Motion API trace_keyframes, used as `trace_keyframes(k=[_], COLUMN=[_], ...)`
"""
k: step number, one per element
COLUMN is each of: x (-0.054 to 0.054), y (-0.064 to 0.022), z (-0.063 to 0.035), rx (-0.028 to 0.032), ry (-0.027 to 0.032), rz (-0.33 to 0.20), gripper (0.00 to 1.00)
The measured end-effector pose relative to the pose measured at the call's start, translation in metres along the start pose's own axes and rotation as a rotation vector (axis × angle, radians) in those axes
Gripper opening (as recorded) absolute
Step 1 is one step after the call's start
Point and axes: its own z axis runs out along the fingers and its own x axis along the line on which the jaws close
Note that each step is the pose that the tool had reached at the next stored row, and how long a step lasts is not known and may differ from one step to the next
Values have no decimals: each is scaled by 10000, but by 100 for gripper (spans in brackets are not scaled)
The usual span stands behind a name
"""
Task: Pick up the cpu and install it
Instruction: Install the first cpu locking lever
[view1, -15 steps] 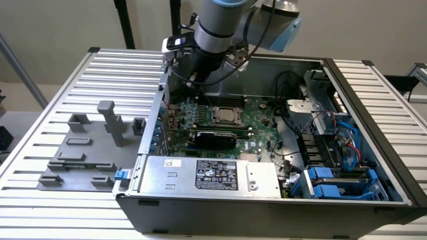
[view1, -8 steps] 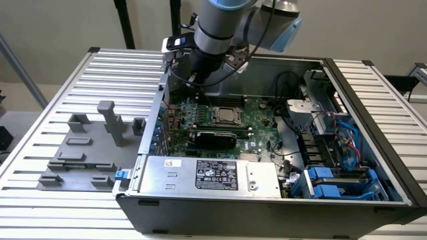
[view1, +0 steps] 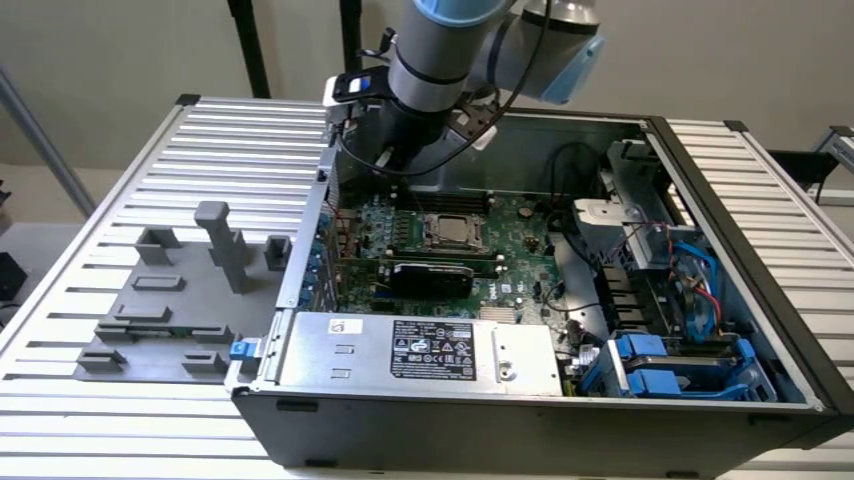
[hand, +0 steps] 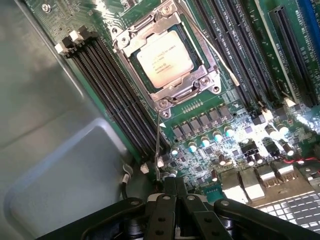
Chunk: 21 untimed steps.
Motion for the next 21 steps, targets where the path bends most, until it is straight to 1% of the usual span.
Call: trace_keyframes(k=[4,7,9,12,13,16,21], x=[3,10,23,56,72,133,245], y=[8,26,51,109,136,238,429], z=[-2,-7,-14,-27,-34,-58,-104], rx=[71,125,166,218,228,245,256], ry=[225,360,438,529,548,582,607], rz=[101,124,121,103,100,91,84], gripper=[11,11,11,11,11,11,11])
